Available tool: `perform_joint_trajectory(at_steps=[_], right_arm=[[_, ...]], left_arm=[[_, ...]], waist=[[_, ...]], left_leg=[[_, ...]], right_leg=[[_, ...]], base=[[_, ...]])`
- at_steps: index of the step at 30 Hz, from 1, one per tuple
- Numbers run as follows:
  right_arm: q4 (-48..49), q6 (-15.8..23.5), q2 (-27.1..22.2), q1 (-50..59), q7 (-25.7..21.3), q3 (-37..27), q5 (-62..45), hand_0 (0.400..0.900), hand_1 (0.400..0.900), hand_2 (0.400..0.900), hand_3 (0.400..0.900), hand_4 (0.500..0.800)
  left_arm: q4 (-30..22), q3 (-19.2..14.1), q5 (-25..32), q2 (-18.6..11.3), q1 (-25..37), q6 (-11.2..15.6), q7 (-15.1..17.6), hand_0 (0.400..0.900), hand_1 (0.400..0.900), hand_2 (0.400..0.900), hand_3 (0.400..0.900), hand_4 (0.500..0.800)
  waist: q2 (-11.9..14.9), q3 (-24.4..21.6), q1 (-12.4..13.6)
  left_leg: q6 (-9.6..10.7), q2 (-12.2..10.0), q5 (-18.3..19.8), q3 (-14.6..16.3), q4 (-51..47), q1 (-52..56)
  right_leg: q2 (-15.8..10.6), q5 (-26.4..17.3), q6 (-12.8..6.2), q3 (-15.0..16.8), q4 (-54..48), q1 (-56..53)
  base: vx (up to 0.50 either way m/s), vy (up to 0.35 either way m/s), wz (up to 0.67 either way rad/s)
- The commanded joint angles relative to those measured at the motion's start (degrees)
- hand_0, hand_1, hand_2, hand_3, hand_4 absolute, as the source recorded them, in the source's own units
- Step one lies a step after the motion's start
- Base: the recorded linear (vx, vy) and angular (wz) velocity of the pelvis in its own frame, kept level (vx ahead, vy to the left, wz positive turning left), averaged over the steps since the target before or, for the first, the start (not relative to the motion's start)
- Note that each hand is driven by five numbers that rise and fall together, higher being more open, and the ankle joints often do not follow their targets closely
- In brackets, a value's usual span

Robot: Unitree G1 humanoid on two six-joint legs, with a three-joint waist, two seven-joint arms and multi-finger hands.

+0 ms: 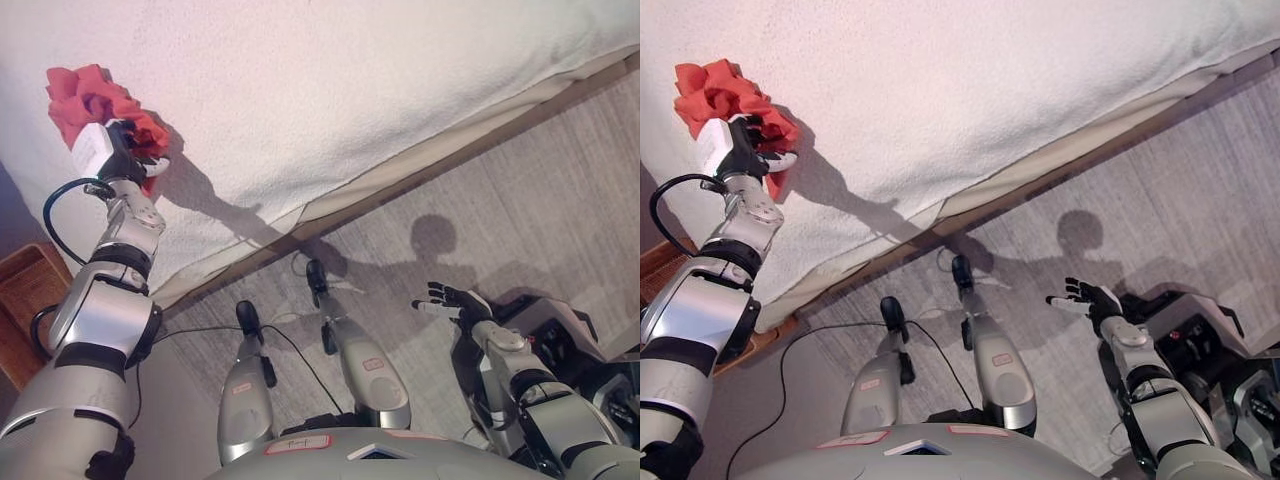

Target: Put the clothes on the bed into the basket.

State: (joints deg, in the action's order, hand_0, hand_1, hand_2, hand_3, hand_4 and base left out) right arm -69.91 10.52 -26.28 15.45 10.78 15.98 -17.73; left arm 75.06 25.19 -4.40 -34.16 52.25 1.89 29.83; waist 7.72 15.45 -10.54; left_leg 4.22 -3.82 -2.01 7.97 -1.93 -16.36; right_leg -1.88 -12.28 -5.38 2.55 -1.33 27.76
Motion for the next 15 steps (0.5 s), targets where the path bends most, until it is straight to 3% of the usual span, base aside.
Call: perform_joint_trajectory(at_steps=[1,9,15], right_arm=[[-3.89,1.39,-2.01,-2.67,-1.66,0.75,-2.68,0.900,0.900,0.900,0.900,0.800],[-3.50,2.11,-2.55,-3.41,-2.06,0.40,-1.28,0.900,0.900,0.900,0.900,0.800],[-0.70,1.91,-5.11,-1.78,-1.74,1.41,-1.72,0.900,0.900,0.900,0.900,0.800]], left_arm=[[-2.46,-0.32,-4.34,-5.16,4.67,0.65,5.91,0.900,0.900,0.900,0.900,0.800],[-4.01,0.04,-9.53,-5.94,3.05,-1.03,6.29,0.900,0.900,0.900,0.900,0.800],[0.17,3.13,-9.30,-9.69,8.09,-2.32,4.60,0.900,0.900,0.900,0.900,0.800]], waist=[[0.29,-3.32,0.72],[0.07,-5.65,1.13],[-0.44,-4.02,0.71]], left_leg=[[2.20,-2.77,2.91,-2.84,6.82,-2.61],[2.58,-2.95,3.25,-2.00,5.31,0.35],[2.57,-2.79,1.25,-2.09,3.60,-0.83]], right_leg=[[-5.75,-0.96,-4.04,-0.36,4.06,2.69],[-5.81,-0.15,-4.17,-0.75,3.97,0.63],[-5.87,-0.82,-4.41,-1.17,4.04,2.43]], base=[[0.00,0.000,0.00],[0.03,-0.002,-0.02],[-0.06,0.011,0.01]])
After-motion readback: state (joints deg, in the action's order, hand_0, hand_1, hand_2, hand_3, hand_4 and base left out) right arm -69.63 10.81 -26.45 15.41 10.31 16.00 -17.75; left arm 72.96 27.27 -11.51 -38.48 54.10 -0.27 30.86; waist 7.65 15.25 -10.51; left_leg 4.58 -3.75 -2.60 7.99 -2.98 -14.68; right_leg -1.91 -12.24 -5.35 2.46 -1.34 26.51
